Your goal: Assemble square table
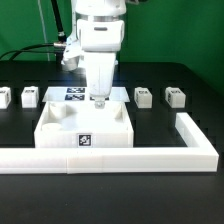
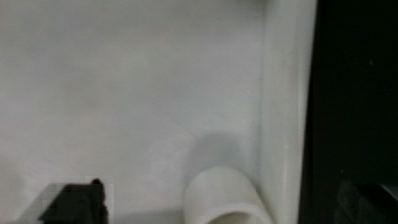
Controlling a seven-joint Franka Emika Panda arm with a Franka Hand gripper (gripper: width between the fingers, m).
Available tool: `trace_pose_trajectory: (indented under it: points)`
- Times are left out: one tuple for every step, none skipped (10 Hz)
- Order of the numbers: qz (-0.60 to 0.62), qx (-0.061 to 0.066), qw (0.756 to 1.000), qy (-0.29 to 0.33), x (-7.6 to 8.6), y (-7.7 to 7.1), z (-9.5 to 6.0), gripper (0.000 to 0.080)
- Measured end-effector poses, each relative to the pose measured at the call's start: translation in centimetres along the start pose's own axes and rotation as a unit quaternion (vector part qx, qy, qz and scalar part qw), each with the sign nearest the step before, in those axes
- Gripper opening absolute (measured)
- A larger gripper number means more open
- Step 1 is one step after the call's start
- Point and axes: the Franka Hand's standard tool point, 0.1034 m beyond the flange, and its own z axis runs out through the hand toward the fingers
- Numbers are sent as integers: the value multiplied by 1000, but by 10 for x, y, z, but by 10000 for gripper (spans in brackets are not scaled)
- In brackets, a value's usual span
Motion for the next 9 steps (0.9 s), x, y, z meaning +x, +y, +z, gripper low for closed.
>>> trace_pose_trajectory:
  points:
    - [2, 1, 1000, 0, -1, -2, 2, 650]
    - [2, 0, 1000, 0, -1, -1, 1, 650]
    - [3, 0, 1000, 0, -1, -1, 1, 650]
    - [-5, 2, 1000, 0, -2, -2, 2, 650]
    - [-14, 5, 1000, 1, -6, -8, 6, 650]
    - [-25, 3, 1000, 3, -6, -14, 13, 650]
    - [-31, 7, 999, 4, -6, -20, 20, 650]
    - [-32, 11, 999, 5, -6, -21, 25, 650]
    - [-32, 8, 999, 6, -5, -21, 28, 650]
